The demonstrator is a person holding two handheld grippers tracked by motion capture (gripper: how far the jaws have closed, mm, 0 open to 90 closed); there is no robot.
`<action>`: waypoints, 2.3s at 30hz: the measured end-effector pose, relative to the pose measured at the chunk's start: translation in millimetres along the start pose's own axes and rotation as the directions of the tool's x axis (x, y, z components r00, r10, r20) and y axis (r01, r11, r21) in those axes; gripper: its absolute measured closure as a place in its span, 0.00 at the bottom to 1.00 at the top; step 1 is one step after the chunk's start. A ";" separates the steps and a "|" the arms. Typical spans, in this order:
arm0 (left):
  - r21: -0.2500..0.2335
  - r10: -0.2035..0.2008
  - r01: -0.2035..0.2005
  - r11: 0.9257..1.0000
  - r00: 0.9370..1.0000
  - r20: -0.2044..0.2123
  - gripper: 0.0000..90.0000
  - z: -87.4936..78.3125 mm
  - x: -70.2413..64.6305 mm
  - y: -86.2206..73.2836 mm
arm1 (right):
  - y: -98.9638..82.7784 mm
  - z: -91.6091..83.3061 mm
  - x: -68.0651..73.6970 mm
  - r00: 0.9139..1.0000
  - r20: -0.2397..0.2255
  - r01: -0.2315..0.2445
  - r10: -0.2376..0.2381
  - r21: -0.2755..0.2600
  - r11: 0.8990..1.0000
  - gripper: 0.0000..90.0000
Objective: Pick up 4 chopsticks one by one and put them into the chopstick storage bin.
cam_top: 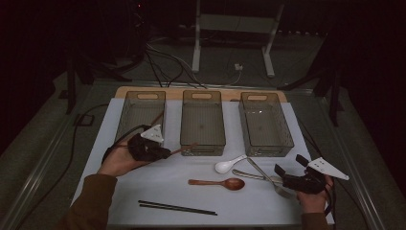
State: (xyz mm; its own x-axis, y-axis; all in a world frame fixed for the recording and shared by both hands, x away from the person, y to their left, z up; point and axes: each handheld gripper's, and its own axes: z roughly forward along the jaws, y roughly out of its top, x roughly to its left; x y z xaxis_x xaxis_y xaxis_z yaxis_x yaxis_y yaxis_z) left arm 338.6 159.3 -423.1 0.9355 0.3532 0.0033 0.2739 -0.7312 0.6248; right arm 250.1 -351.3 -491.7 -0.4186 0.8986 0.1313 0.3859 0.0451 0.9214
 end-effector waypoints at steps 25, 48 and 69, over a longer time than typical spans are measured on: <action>-0.026 -0.183 0.181 0.983 0.965 -0.187 0.95 -46.2 44.5 9.7 | -0.1 0.1 -0.1 1.000 0.000 -0.002 0.002 0.000 1.000 0.00; -0.095 -0.391 0.383 0.919 0.853 -0.347 0.95 -49.0 82.0 7.9 | 0.1 0.3 -0.6 1.000 0.002 -0.003 0.003 -0.002 1.000 0.00; -0.189 -0.522 0.492 0.850 0.735 -0.433 0.95 -42.4 110.1 0.5 | 0.1 0.3 -0.9 1.000 0.003 -0.006 0.006 -0.003 1.000 0.00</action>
State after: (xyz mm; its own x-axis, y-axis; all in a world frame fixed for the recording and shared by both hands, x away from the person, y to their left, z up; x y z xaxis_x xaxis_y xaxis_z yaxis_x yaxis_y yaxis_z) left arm 432.3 222.6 -389.3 0.4482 0.8938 0.0148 0.6509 -0.3377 0.6799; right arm 250.8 -352.0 -491.8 -0.4142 0.9000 0.1355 0.3858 0.0388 0.9217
